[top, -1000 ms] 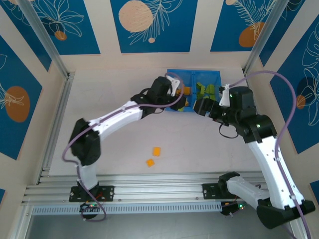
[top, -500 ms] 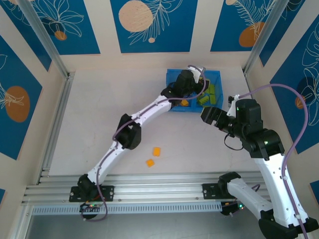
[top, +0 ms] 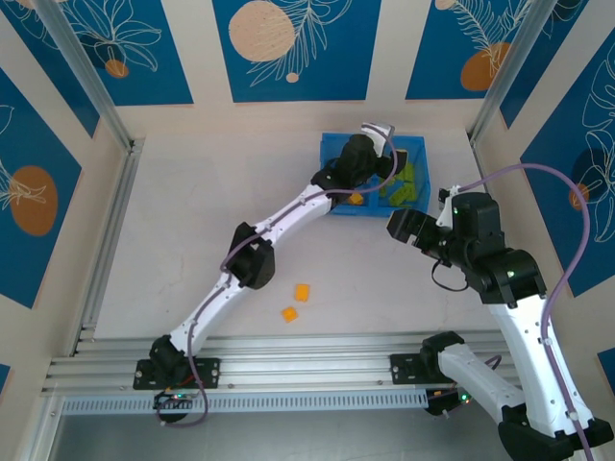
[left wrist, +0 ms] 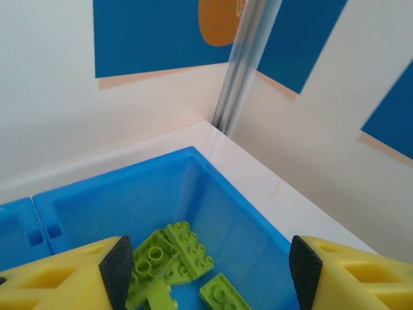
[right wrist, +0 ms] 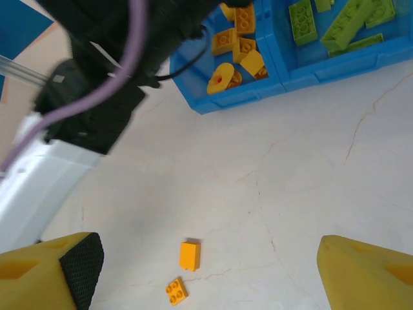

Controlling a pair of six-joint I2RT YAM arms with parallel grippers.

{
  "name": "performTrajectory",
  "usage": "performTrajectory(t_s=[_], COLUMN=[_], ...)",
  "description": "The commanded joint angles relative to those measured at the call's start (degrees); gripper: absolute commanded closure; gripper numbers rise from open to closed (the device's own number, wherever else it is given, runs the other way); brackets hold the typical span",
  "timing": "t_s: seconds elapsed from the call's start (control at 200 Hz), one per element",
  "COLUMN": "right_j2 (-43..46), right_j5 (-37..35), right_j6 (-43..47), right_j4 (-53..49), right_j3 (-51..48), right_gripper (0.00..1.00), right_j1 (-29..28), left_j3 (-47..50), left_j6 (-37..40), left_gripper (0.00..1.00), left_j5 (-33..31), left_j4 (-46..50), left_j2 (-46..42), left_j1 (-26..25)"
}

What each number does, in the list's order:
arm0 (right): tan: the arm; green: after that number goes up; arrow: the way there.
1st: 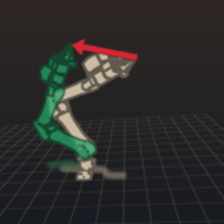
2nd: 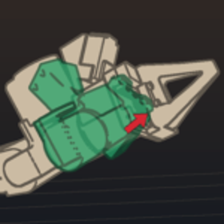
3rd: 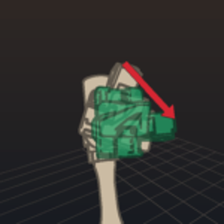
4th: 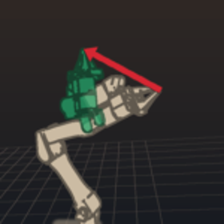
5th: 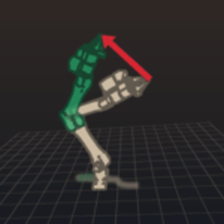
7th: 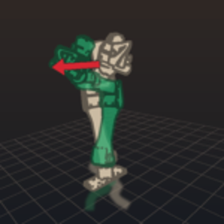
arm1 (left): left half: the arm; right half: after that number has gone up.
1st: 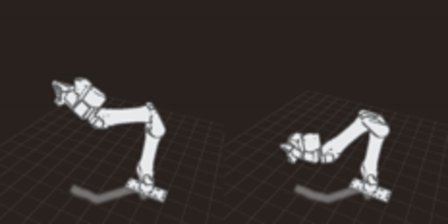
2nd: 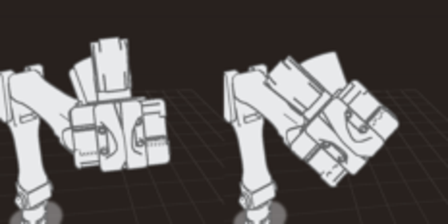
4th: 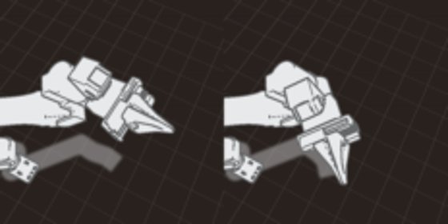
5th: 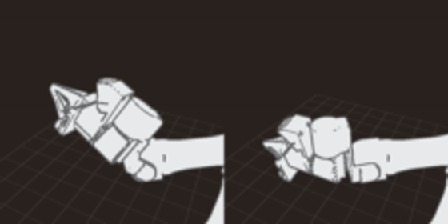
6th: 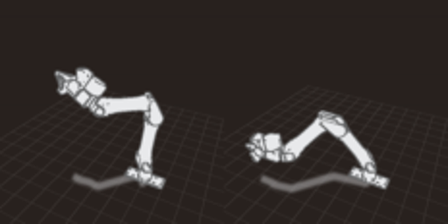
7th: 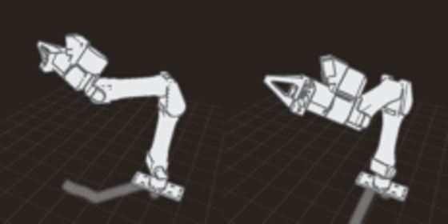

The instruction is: Sort the legos into containers by color

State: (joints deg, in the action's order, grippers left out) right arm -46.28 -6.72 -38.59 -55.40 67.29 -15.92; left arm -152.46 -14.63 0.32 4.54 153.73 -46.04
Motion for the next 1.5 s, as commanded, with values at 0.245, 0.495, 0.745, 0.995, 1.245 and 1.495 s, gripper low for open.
performTrajectory(t_s=[0.245, 0.495, 0.745, 0.995, 1.245, 1.495], right_j2=[-1.33, -9.69, -22.56, -41.73, -54.13, -61.02], right_j5=[1.66, 7.64, 7.49, 9.13, 5.6, 1.71], right_j6=[0.72, 2.12, -2.79, -13.26, -14.6, -15.66], right_j4=[2.15, 10.24, 13.35, 17.45, 15.26, 11.63], right_j3=[-3.76, -8.49, -10.58, -6.83, -0.04, 4.39], right_gripper=[0.13, 0.14, 0.14, 0.13, 0.09, 0.26], right_j1=[-0.21, -6.4, -17.72, -30.13, -33.9, -36.64], left_j3=[55.1, 80.66, 97.74, 108.34, 112.98, 116.24], left_j6=[20.59, 40.16, 50.11, 61.07, 59.62, 59.99], left_gripper=[0.33, 0.28, 0.2, 0.02, 0.0, 0.0], left_j5=[3.76, 4.71, 5.02, 6.02, 9.97, 10.69], left_j4=[-15.15, -2.51, 17.1, 31.46, 31.35, 27.32], left_j2=[-50.92, -77.62, -100.61, -115.01, -116.85, -117.15], left_j1=[1.06, 1.06, 1.03, 1.0, 1.0, 0.98])
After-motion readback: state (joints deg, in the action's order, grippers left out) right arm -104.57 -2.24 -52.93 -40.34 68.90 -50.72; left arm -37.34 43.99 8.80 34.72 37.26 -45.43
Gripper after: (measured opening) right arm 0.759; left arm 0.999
